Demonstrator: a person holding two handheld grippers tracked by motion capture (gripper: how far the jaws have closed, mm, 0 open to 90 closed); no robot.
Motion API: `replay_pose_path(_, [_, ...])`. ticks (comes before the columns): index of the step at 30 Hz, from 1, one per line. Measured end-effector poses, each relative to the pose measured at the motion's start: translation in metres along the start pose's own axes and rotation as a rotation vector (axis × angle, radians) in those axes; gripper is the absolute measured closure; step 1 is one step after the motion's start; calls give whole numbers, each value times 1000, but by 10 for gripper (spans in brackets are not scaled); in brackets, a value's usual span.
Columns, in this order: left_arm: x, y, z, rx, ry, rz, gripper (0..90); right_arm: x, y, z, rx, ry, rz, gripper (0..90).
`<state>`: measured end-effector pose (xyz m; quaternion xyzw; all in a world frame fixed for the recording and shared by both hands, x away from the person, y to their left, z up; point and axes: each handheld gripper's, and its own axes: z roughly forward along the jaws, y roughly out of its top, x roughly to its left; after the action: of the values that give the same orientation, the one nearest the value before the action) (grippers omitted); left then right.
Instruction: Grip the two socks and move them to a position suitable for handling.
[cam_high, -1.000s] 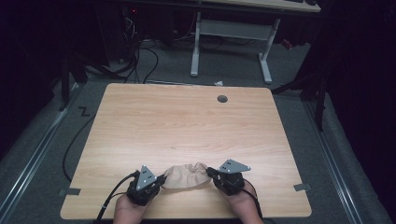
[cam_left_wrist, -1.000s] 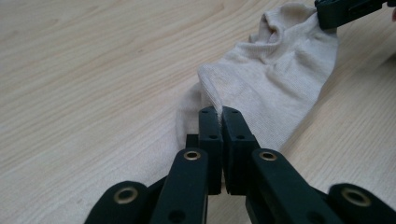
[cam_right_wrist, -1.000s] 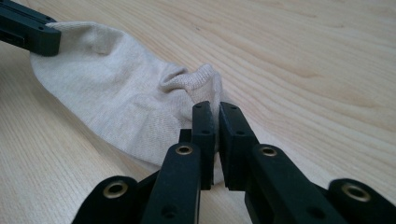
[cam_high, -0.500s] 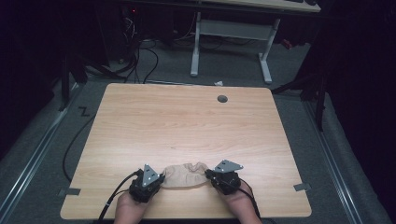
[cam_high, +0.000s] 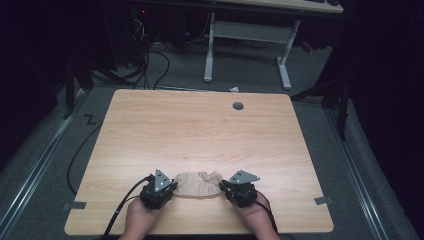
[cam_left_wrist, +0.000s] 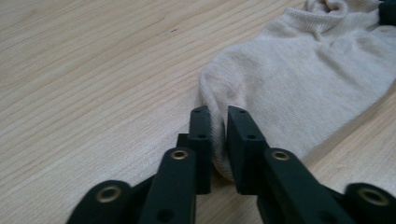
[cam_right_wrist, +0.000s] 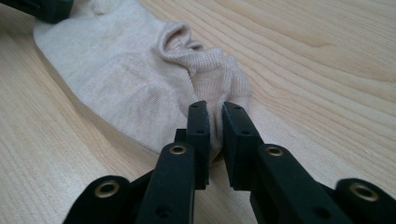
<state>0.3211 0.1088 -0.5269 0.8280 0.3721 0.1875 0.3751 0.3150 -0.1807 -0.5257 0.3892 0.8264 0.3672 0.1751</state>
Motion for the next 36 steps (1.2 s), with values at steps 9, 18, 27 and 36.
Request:
replay_pose_path(9, [4,2,-15,-52,-7,-36,621,-1,4,-11,-94,-34,1,739])
replay_pose_path(18, [15,4,-23,-63,3,-39,586,-9,1,-13,-132,-76,27,710])
replay_pose_path(27, [23,2,-26,-84,12,-56,577,-16,-5,-21,-149,-109,62,709])
replay_pose_path(36, [32,-12,-30,-83,28,-82,570,-27,-11,-26,-143,-125,95,709])
